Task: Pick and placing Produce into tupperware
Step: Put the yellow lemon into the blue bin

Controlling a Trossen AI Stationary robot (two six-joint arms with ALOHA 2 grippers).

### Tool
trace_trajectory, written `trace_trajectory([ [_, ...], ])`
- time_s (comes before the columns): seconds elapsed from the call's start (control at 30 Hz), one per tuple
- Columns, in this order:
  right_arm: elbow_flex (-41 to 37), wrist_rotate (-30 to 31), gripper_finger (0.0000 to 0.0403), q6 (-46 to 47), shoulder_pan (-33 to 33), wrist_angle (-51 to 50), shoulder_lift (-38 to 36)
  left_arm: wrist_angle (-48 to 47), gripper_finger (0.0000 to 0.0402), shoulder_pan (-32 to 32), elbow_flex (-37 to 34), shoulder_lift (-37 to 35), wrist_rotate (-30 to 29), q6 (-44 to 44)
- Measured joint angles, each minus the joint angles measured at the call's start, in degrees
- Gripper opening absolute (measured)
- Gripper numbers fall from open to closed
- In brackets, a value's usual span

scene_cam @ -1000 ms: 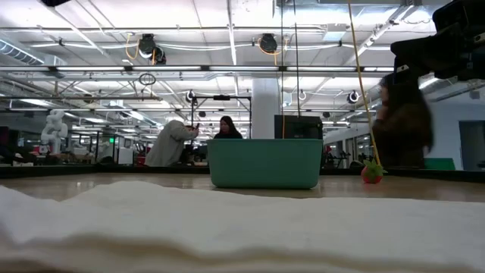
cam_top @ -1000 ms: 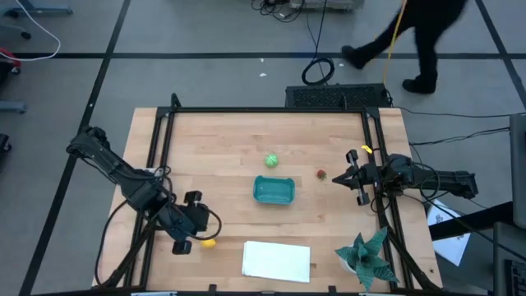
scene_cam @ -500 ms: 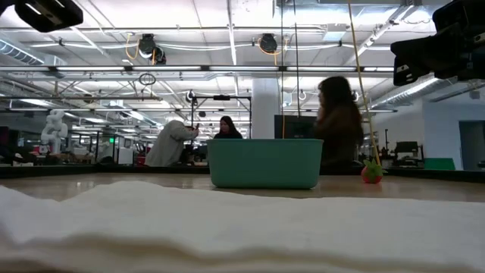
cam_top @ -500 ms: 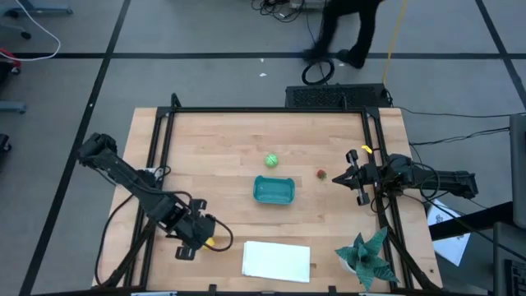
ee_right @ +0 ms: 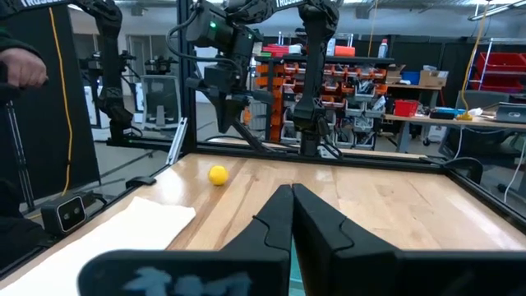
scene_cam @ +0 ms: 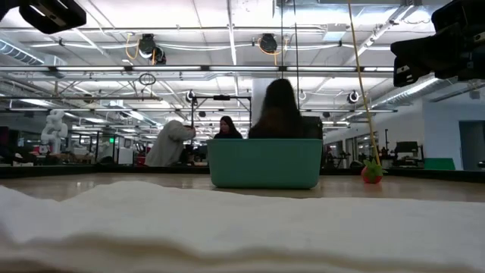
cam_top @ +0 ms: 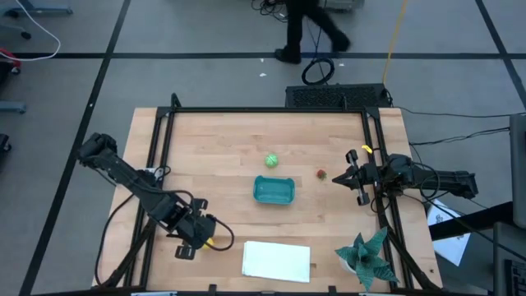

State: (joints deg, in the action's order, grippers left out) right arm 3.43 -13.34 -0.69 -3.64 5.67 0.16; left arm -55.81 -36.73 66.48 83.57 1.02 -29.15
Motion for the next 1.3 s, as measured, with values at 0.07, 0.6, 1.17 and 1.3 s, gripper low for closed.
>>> trace_trajectory([
  [0.07,0.0,0.0,0.0000,0.0,0.0,0.0,0.0,0.0,0.0026,0.0,0.0,0.0,0.0,0.0],
  [0.6,0.0,0.0,0.0000,0.0,0.0,0.0,0.0,0.1,0.0026,0.0,0.0,0.0,0.4,-3.7],
  [1.17,0.0,0.0,0.0000,0.0,0.0,0.0,0.0,2.9,0.0205,-0.6,0.0,0.0,-1.1,-6.8],
  [1.3,0.0,0.0,0.0000,0.0,0.0,-0.2,0.0,5.2,0.0259,-0.6,-0.3,0.0,-1.8,-7.6],
])
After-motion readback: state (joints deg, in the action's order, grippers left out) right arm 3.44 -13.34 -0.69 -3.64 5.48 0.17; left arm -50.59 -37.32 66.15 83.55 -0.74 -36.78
